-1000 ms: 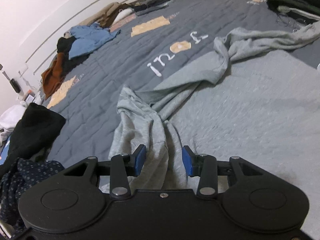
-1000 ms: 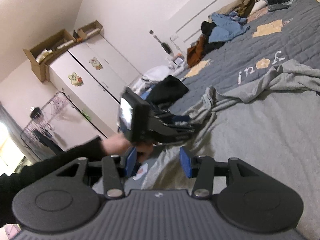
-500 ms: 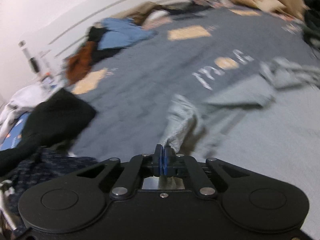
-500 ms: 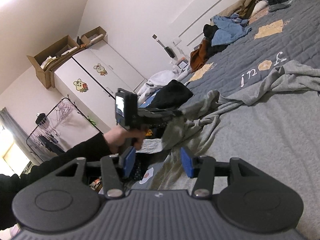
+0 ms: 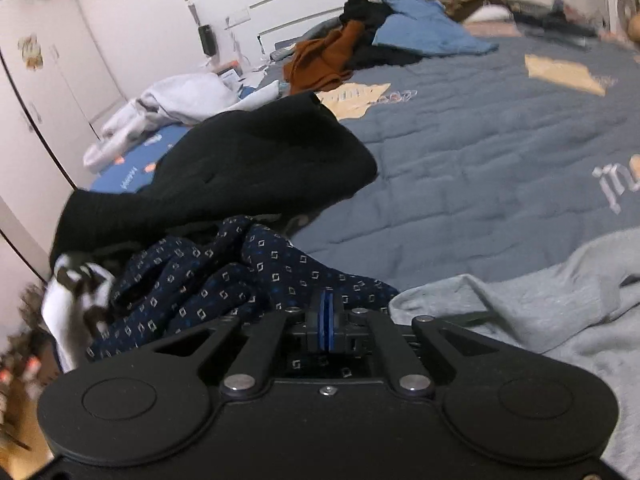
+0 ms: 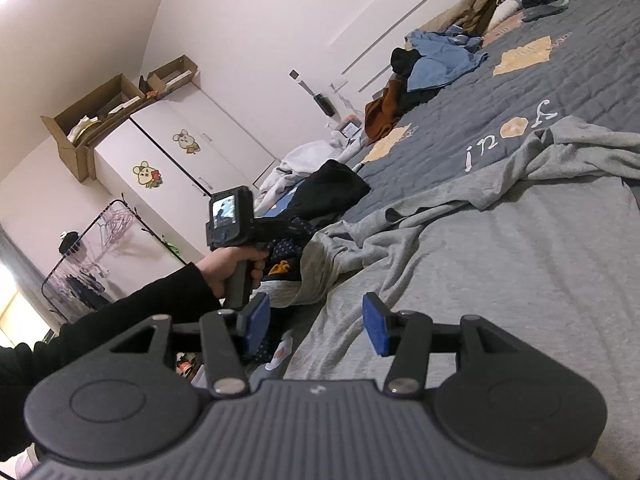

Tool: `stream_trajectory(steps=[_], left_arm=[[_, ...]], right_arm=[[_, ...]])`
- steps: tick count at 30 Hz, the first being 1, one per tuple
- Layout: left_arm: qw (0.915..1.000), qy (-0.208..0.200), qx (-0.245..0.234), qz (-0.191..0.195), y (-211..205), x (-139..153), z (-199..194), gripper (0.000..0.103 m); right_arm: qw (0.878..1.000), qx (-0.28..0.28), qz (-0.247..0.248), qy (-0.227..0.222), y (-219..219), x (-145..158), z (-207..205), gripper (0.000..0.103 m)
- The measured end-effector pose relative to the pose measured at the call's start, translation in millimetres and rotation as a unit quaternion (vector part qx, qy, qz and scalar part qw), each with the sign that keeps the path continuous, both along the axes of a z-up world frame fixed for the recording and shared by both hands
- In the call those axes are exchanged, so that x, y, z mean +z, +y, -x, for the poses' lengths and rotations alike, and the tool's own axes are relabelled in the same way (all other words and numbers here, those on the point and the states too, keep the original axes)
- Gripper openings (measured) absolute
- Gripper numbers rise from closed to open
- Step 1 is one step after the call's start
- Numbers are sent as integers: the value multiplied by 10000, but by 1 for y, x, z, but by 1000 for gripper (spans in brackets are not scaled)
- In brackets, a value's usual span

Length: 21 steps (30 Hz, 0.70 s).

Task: Fold clothes

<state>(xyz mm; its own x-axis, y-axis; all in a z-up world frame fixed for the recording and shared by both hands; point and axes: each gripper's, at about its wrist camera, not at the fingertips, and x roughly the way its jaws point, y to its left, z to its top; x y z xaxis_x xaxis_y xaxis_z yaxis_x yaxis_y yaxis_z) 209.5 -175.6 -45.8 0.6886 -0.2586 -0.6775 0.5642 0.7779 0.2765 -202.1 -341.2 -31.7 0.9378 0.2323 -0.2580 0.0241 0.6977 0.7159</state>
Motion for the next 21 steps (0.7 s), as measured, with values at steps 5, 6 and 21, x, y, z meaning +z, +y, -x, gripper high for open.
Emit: stream_trajectory(steps=[5, 6, 21], left_arm=[[9927, -77, -1203, 25, -16, 10, 50, 5], [9898, -104, -1423, 46, -22, 10, 62, 6], [9494, -456, -2911, -1086, -91, -49, 94, 38]], right_arm=[[10000, -28, -3, -10, 0, 1, 2, 50], [10000, -35, 11, -21, 0, 2, 3, 50], [9998, -217, -13, 3, -8, 3, 10, 51]])
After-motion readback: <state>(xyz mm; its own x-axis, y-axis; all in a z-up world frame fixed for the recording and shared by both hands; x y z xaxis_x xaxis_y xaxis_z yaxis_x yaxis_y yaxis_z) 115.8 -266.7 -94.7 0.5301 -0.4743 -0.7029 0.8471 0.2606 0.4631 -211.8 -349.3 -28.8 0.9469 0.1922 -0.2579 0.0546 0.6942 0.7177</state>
